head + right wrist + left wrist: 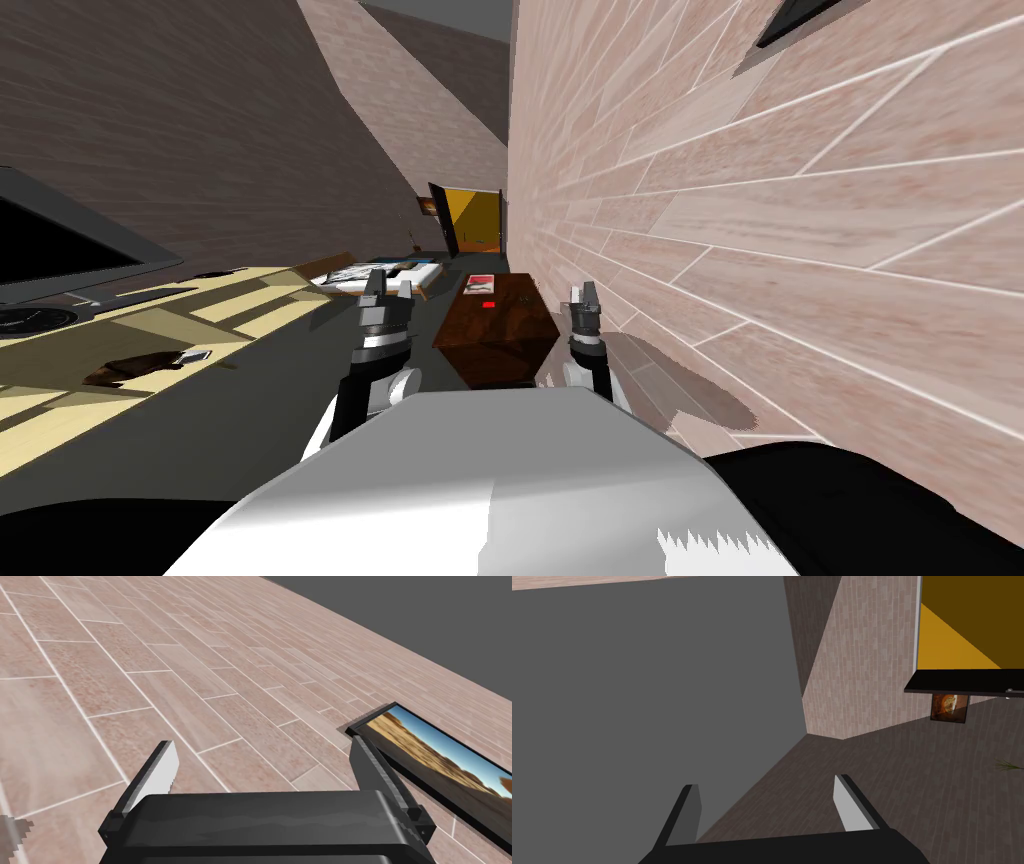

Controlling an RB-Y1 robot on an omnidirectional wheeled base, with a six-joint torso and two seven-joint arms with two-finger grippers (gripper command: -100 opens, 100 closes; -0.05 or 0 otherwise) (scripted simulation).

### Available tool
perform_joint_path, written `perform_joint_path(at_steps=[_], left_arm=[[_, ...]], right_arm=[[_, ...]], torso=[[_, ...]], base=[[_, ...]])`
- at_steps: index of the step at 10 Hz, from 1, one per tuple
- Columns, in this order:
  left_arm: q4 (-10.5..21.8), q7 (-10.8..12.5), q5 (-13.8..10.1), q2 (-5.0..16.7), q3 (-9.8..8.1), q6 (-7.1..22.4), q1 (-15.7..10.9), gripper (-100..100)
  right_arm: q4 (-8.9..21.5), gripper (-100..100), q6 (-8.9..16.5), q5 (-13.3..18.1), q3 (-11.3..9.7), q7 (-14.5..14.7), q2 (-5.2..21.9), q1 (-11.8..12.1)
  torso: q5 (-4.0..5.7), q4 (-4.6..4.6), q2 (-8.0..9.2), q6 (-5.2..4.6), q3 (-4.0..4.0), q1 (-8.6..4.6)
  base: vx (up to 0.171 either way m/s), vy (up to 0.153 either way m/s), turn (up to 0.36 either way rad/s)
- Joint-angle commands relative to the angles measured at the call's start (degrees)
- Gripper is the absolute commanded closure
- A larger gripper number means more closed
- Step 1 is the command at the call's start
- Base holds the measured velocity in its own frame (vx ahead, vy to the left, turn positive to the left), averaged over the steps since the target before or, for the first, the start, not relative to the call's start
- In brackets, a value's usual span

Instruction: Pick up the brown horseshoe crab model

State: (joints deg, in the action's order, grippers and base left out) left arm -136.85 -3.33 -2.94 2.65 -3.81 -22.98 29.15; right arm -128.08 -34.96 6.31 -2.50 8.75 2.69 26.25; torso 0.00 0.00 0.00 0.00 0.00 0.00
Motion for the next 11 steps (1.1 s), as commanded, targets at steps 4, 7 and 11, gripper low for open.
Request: perform_joint_path(at_steps=[4, 7, 11], left_arm=[[0.0, 0.0, 0.0, 0.0, 0.02, 0.0, 0.0, 0], [0.0, 0.0, 0.0, 0.0, 0.02, 0.0, 0.0, 0], [0.0, 0.0, 0.0, 0.0, 0.02, 0.0, 0.0, 0]], right_arm=[[5.5, -100, 0.1, 2.0, -0.6, 1.6, 4.8, 3.8], [9.2, -100, 0.4, 3.3, -0.9, 2.7, 7.5, 6.3], [13.8, -100, 0.7, 4.9, -1.1, 4.1, 10.8, 9.0]], torso=[[-0.20, 0.02, 0.10, 0.00, 0.06, 0.92], [-0.17, 0.00, -0.01, 0.01, -0.01, 0.74], [-0.19, 0.04, 0.17, 0.01, 0.10, 0.84]], base=[[-0.020, 0.208, 0.034], [-0.010, 0.208, 0.022], [-0.039, 0.205, 0.015]])
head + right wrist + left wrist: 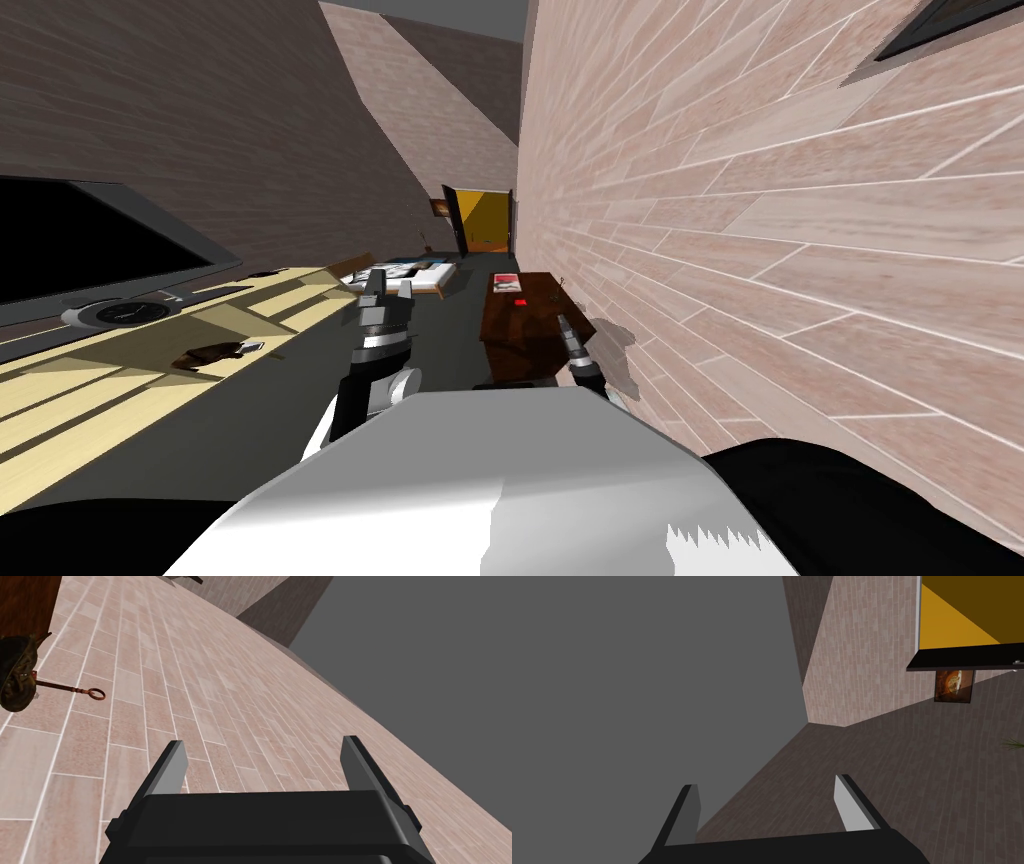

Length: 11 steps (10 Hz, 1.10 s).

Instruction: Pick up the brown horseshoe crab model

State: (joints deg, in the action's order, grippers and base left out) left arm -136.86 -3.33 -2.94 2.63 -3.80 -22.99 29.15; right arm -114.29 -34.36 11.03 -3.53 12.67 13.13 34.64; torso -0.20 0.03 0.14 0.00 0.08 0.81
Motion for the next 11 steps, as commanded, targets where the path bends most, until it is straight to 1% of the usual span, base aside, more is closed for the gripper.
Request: perform_joint_path(at_steps=[1, 2, 3, 4, 5, 6, 7, 8, 9, 10, 11], left_arm=[[0.0, 0.0, 0.0, 0.0, 0.00, 0.0, 0.0, 0], [0.0, 0.0, 0.0, 0.0, 0.00, 0.0, 0.0, 0], [0.0, 0.0, 0.0, 0.0, 0.00, 0.0, 0.0, 0], [0.0, 0.0, 0.0, 0.0, 0.00, 0.0, 0.0, 0], [0.0, 0.0, 0.0, 0.0, 0.00, 0.0, 0.0, 0], [0.0, 0.0, 0.0, 0.0, 0.00, 0.0, 0.0, 0], [0.0, 0.0, 0.0, 0.0, -0.01, 0.0, 0.0, 0], [0.0, 0.0, 0.0, 0.0, -0.01, 0.0, 0.0, 0], [0.0, 0.0, 0.0, 0.0, -0.01, 0.0, 0.0, 0], [0.0, 0.0, 0.0, 0.0, 0.00, 0.0, 0.0, 0], [0.0, 0.0, 0.0, 0.0, -0.01, 0.0, 0.0, 0]], right_arm=[[2.5, -100, 0.4, 1.0, -0.2, 0.9, 2.2, 2.1], [4.1, -100, 0.7, 2.0, -0.4, 1.6, 4.2, 3.6], [4.9, -100, 0.7, 2.0, -0.4, 1.6, 4.2, 3.6], [6.8, -100, 1.1, 2.9, -0.4, 2.5, 6.3, 5.1], [8.0, -100, 1.1, 2.9, -0.4, 2.5, 6.3, 5.1], [8.0, -100, 1.1, 2.9, -0.4, 2.5, 6.3, 5.1], [9.9, -100, 1.5, 3.9, -0.5, 3.3, 8.6, 6.6], [11.0, -100, 1.5, 3.9, -0.5, 3.3, 8.6, 6.6], [12.9, -100, 1.9, 4.9, -0.5, 4.2, 10.9, 8.1], [14.1, -100, 1.9, 4.9, -0.5, 4.2, 10.9, 8.1], [16.2, -100, 2.4, 6.0, -0.6, 5.1, 13.4, 9.6]], torso=[[0.00, 0.00, 0.00, 0.00, 0.00, 0.00], [-0.01, -0.01, -0.07, 0.00, -0.04, 0.06], [-0.04, -0.03, -0.13, 0.00, -0.08, 0.19], [-0.01, -0.02, -0.09, 0.01, -0.06, 0.01], [-0.02, -0.02, -0.08, 0.00, -0.05, 0.12], [0.00, -0.02, -0.08, 0.00, -0.04, -0.07], [0.09, -0.01, -0.08, 0.01, -0.04, -0.51], [0.11, -0.02, -0.10, 0.01, -0.06, -0.47], [0.08, -0.02, -0.12, 0.00, -0.07, -0.40], [0.04, -0.01, -0.06, 0.00, -0.04, -0.21], [0.04, -0.01, -0.08, 0.00, -0.04, -0.22]], base=[[0.000, 0.237, 0.019], [0.018, 0.275, 0.025], [-0.010, 0.215, -0.006], [-0.006, 0.254, 0.021], [-0.007, 0.193, -0.009], [-0.011, 0.057, -0.007], [-0.001, 0.100, 0.030], [0.007, 0.127, 0.002], [-0.014, 0.183, 0.006], [-0.007, 0.172, -0.010], [0.002, 0.190, 0.010]])
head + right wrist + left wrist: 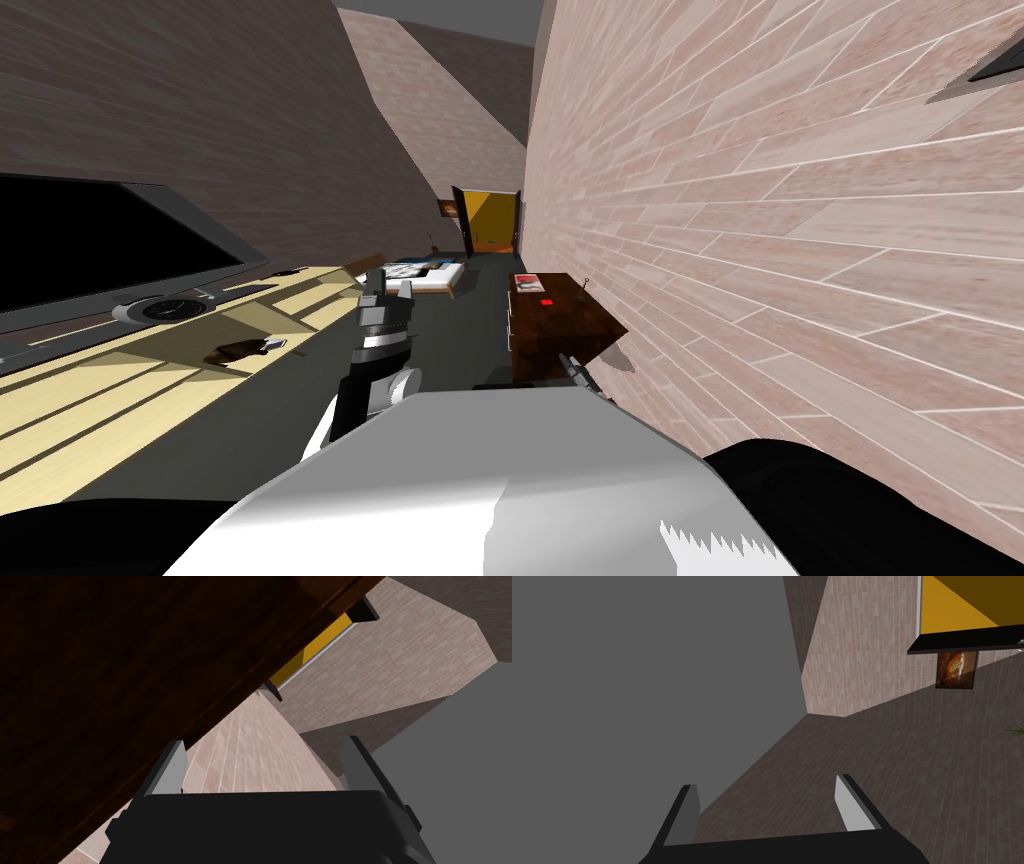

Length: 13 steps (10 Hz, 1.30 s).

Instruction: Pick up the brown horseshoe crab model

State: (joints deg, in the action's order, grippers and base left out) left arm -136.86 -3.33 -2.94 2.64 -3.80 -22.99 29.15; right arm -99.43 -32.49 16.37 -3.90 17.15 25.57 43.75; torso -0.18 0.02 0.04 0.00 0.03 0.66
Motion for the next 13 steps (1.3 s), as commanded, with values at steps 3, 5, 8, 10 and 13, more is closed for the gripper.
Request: perform_joint_path(at_steps=[3, 5, 8, 10, 13], left_arm=[[0.0, 0.0, 0.0, 0.0, 0.00, 0.0, 0.0, 0], [0.0, 0.0, 0.0, 0.0, 0.00, 0.0, 0.0, 0], [0.0, 0.0, 0.0, 0.0, -0.01, 0.0, 0.0, 0], [0.0, 0.0, 0.0, 0.0, 0.00, 0.0, 0.0, 0], [0.0, 0.0, 0.0, 0.0, -0.01, 0.0, 0.0, 0]], right_arm=[[5.6, -100, 1.1, 1.7, -0.2, 1.6, 3.6, 1.8], [8.8, -100, 1.7, 2.8, -0.1, 2.5, 6.2, 3.2], [15.0, -100, 2.9, 5.0, 0.0, 4.5, 11.3, 5.5], [18.7, -100, 3.6, 6.1, 0.1, 5.5, 14.6, 6.5], [21.9, -100, 4.3, 7.2, 0.2, 6.5, 17.4, 7.3]], torso=[[0.00, 0.00, 0.01, 0.01, 0.00, 0.00], [0.01, -0.02, -0.09, 0.00, -0.05, -0.06], [0.02, -0.02, -0.13, 0.01, -0.07, -0.20], [-0.02, -0.03, -0.19, 0.01, -0.10, 0.10], [0.08, -0.03, -0.20, 0.03, -0.11, -0.40]], base=[[-0.002, 0.169, -0.001], [0.037, 0.168, 0.001], [0.030, 0.148, 0.003], [0.053, 0.220, 0.000], [0.042, 0.079, 0.004]])
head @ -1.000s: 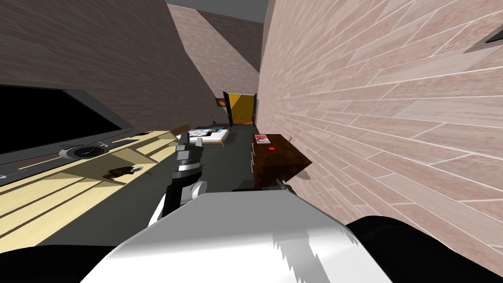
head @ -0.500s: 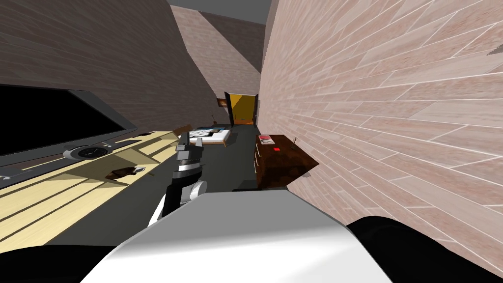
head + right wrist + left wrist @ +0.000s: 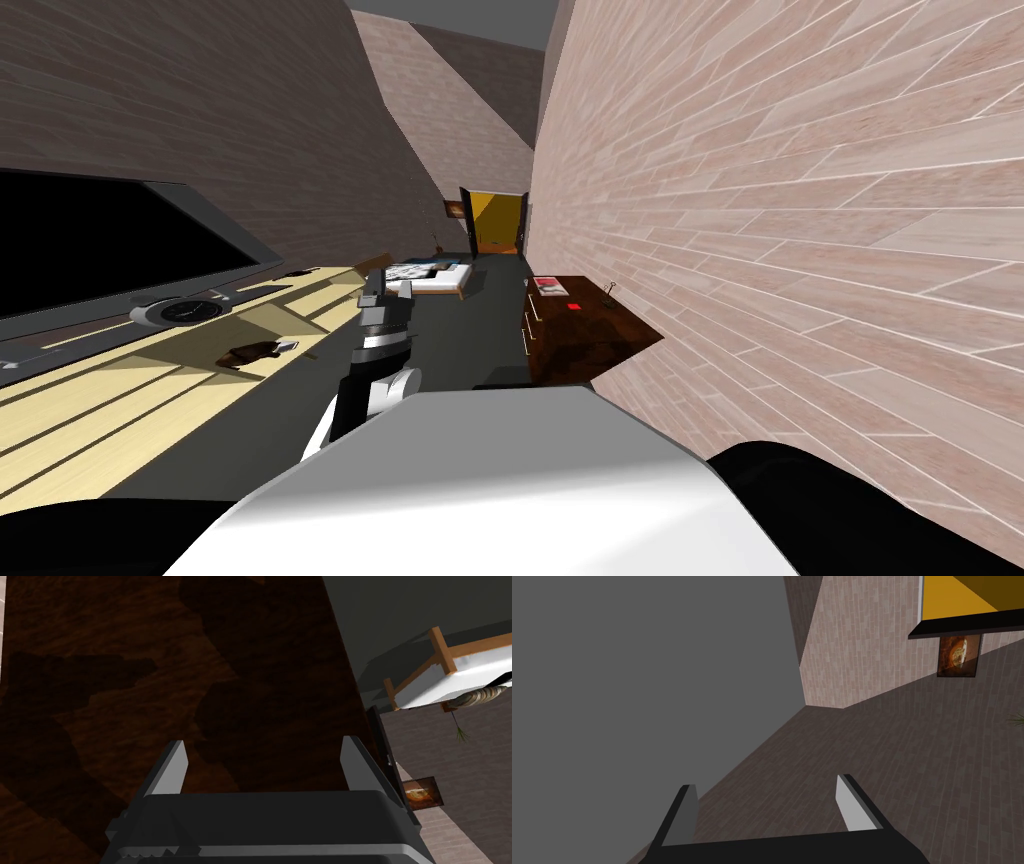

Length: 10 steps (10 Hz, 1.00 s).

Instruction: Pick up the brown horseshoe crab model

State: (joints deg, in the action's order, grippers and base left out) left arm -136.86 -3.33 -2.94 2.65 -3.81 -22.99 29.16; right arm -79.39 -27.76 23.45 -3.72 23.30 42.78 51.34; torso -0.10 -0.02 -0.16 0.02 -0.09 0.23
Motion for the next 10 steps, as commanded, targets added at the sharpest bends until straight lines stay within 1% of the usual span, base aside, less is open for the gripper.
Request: perform_joint_path(at_steps=[1, 2, 3, 4, 5, 6, 7, 8, 9, 10], left_arm=[[0.0, 0.0, 0.0, 0.0, 0.00, 0.0, 0.0, 0], [0.0, 0.0, 0.0, 0.0, 0.00, 0.0, 0.0, 0], [0.0, 0.0, 0.0, 0.0, 0.00, 0.0, 0.0, 0], [0.0, 0.0, 0.0, 0.0, 0.00, 0.0, 0.0, 0], [0.0, 0.0, 0.0, 0.0, 0.00, 0.0, 0.0, 0], [0.0, 0.0, 0.0, 0.0, 0.00, 0.0, 0.0, 0], [0.0, 0.0, 0.0, 0.0, 0.00, 0.0, 0.0, 0], [0.0, 0.0, 0.0, 0.0, 0.00, 0.0, 0.0, 0], [0.0, 0.0, 0.0, 0.0, 0.00, 0.0, 0.0, 0], [0.0, 0.0, 0.0, 0.0, 0.00, 0.0, 0.0, 0]], right_arm=[[1.9, -100, -0.5, 0.2, 0.1, 0.4, 0.2, -0.3], [3.8, -100, 0.3, 1.3, 0.2, 1.4, 3.1, 0.5], [5.1, -100, 0.3, 1.3, 0.2, 1.4, 3.1, 0.5], [6.7, -100, 1.0, 2.4, 0.3, 2.5, 5.2, 1.0], [7.9, -100, 1.0, 2.4, 0.3, 2.5, 6.0, 1.0], [8.3, -100, 1.0, 2.4, 0.3, 2.5, 6.0, 1.0], [10.1, -100, 1.7, 3.5, 0.5, 3.5, 8.9, 1.4], [11.4, -100, 1.7, 3.5, 0.5, 3.5, 8.9, 1.4], [14.4, -100, 2.5, 4.6, 0.7, 4.5, 11.2, 1.7], [15.7, -100, 3.3, 5.6, 0.8, 5.5, 13.3, 1.8]], torso=[[0.00, 0.00, 0.00, 0.00, 0.00, 0.00], [0.04, 0.02, 0.07, 0.01, 0.04, -0.13], [0.02, 0.02, 0.06, 0.01, 0.04, -0.01], [-0.01, 0.01, 0.03, 0.00, 0.02, 0.04], [-0.04, -0.01, -0.09, 0.01, -0.05, 0.19], [-0.02, -0.03, -0.13, 0.01, -0.08, 0.12], [0.03, -0.01, -0.04, 0.02, -0.02, -0.12], [0.03, -0.01, -0.10, 0.02, -0.05, -0.09], [0.02, -0.02, -0.10, 0.01, -0.06, -0.05], [-0.02, -0.04, -0.17, 0.01, -0.10, 0.05]], base=[[0.023, 0.035, -0.006], [0.032, 0.084, 0.017], [0.044, 0.100, -0.002], [0.083, 0.141, 0.012], [0.086, 0.110, -0.003], [0.044, 0.034, -0.004], [0.073, 0.062, 0.020], [0.075, 0.076, 0.010], [0.097, 0.103, 0.021], [0.190, 0.121, 0.020]])
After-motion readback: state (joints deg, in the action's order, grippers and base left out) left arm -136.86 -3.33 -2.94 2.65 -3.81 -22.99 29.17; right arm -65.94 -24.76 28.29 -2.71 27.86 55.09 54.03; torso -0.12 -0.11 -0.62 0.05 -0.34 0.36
